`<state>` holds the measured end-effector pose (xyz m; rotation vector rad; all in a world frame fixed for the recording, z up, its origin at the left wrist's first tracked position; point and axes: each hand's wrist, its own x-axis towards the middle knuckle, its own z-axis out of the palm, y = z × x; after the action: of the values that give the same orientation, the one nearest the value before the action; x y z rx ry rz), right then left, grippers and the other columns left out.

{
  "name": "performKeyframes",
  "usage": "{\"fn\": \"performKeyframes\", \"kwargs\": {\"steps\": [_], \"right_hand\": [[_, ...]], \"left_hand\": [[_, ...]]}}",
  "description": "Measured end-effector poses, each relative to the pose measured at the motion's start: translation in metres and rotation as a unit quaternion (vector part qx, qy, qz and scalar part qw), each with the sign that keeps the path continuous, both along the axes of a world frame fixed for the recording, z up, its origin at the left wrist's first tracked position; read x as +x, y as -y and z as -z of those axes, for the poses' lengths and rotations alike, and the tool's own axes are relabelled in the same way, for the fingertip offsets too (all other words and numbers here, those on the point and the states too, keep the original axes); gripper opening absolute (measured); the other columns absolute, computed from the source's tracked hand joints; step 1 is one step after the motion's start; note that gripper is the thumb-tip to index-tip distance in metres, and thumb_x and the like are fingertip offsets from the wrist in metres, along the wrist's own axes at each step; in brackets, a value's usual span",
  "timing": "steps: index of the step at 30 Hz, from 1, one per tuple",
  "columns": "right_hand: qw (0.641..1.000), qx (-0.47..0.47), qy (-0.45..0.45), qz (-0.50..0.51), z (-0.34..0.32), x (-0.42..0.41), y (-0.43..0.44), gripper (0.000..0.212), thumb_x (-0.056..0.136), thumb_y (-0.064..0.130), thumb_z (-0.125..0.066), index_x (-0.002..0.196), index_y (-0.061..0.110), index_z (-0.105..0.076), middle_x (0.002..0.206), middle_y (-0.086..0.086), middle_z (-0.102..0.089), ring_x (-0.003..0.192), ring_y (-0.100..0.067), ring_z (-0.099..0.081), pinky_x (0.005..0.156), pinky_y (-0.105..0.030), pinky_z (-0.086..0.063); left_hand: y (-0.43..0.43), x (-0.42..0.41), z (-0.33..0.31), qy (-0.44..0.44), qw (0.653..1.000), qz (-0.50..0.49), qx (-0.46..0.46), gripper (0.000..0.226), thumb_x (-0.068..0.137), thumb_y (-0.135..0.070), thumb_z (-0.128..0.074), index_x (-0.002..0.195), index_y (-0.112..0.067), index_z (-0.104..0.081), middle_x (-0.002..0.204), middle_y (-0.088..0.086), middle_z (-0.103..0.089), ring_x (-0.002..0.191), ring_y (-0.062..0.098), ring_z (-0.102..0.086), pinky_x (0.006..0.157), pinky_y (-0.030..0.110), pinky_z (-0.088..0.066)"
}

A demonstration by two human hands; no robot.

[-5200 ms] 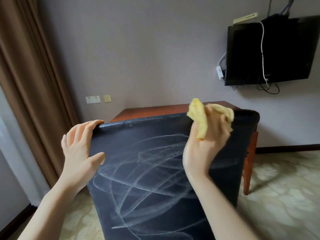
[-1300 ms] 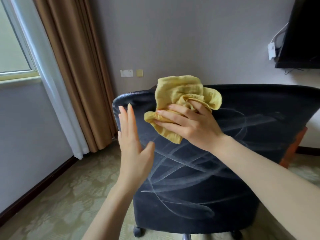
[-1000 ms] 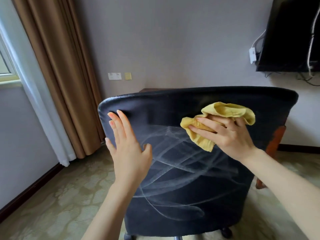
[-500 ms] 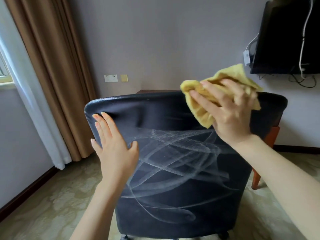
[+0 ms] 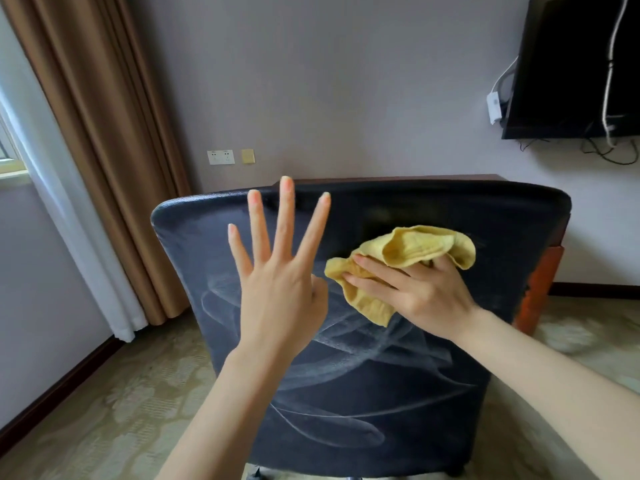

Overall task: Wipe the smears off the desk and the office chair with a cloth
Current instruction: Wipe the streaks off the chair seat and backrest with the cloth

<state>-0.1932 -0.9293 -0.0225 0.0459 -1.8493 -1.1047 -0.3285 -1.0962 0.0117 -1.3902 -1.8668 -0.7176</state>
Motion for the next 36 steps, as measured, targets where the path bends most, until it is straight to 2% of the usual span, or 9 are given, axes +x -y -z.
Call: {"fn": "performKeyframes", "kwargs": {"steps": [6,9,13,16,20,23,27,33,36], "right_hand": [[1.0,0.003,-0.008,0.015,-0.005,0.053,-0.009,0.026,0.086,0.014,-0.07,0.111,0.022,-0.071,0.105,0.0,-0.072,0.086,-0.015,-0.071,0.084,-0.032,-0.042],[0.998,0.031,-0.022,0.045,-0.021,0.081,-0.013,0.03,0.08,0.018,-0.077,0.11,0.019,-0.072,0.104,-0.001,-0.072,0.088,-0.014,-0.07,0.09,-0.033,-0.035],[0.994,0.049,-0.065,0.068,-0.044,0.09,-0.015,0.034,0.079,0.02,-0.078,0.112,0.026,-0.071,0.107,0.005,-0.071,0.104,-0.014,-0.059,0.105,-0.047,-0.022],[0.995,0.049,-0.057,0.061,-0.061,0.077,-0.015,0.031,0.082,0.023,-0.074,0.112,0.029,-0.07,0.105,0.008,-0.071,0.11,-0.017,-0.052,0.106,-0.055,-0.018],[0.998,0.043,-0.043,0.017,-0.071,0.036,-0.009,0.025,0.087,0.021,-0.068,0.11,0.033,-0.071,0.114,0.009,-0.068,0.113,-0.018,-0.051,0.102,-0.058,-0.027],[0.998,0.046,-0.038,-0.009,-0.067,0.007,-0.006,0.026,0.089,0.023,-0.067,0.112,0.035,-0.069,0.123,0.01,-0.063,0.117,-0.017,-0.052,0.102,-0.052,-0.033],[0.998,0.05,-0.041,-0.012,-0.049,-0.012,-0.006,0.034,0.089,0.022,-0.067,0.12,0.035,-0.065,0.13,0.011,-0.058,0.123,-0.014,-0.048,0.109,-0.041,-0.027],[0.992,0.042,0.117,0.002,-0.006,-0.003,-0.007,0.035,0.092,0.009,-0.057,0.121,0.027,-0.066,0.131,0.005,-0.058,0.119,-0.014,-0.057,0.098,-0.033,-0.045],[0.982,0.032,0.187,0.015,0.006,0.014,-0.007,0.034,0.095,0.008,-0.05,0.122,0.024,-0.065,0.132,0.002,-0.057,0.119,-0.015,-0.057,0.092,-0.032,-0.052]], "left_hand": [[-0.01,0.002,0.004,-0.018,0.999,-0.027,-0.022,0.106,0.072,-0.009,-0.067,0.151,-0.032,0.0,0.158,0.002,0.01,0.146,0.037,0.006,0.105,0.07,-0.003],[-0.011,0.001,0.005,-0.023,0.999,-0.028,-0.015,0.107,0.072,-0.009,-0.068,0.151,-0.033,0.0,0.158,0.0,0.01,0.146,0.036,0.006,0.104,0.073,-0.005],[-0.014,0.001,0.007,-0.028,0.999,-0.035,-0.003,0.108,0.07,-0.008,-0.068,0.151,-0.034,-0.001,0.158,-0.001,0.009,0.146,0.035,0.005,0.103,0.076,-0.006],[-0.014,-0.003,0.007,-0.048,0.998,-0.049,0.002,0.106,0.069,-0.007,-0.066,0.151,-0.034,-0.006,0.16,0.001,0.001,0.147,0.035,0.0,0.102,0.076,-0.006],[-0.013,-0.008,0.008,-0.065,0.996,-0.064,0.004,0.107,0.066,-0.008,-0.065,0.152,-0.034,-0.006,0.161,0.002,-0.003,0.147,0.035,-0.003,0.101,0.077,-0.006],[-0.01,-0.014,0.007,-0.07,0.995,-0.069,0.004,0.106,0.066,-0.009,-0.065,0.152,-0.034,-0.007,0.161,0.002,-0.003,0.147,0.034,-0.005,0.101,0.077,-0.006],[-0.002,-0.024,0.003,-0.057,0.995,-0.085,-0.008,0.109,0.065,-0.005,-0.065,0.151,-0.036,-0.005,0.161,0.001,-0.003,0.147,0.034,-0.004,0.102,0.075,-0.004],[0.018,-0.041,-0.005,-0.019,0.994,-0.103,-0.031,0.109,0.064,-0.002,-0.066,0.15,-0.04,-0.011,0.16,-0.004,-0.009,0.145,0.038,-0.008,0.104,0.072,-0.001],[0.024,-0.044,-0.008,0.004,0.995,-0.092,-0.032,0.103,0.065,-0.004,-0.068,0.15,-0.034,-0.019,0.16,0.0,-0.011,0.146,0.035,-0.002,0.105,0.071,-0.002]]}}
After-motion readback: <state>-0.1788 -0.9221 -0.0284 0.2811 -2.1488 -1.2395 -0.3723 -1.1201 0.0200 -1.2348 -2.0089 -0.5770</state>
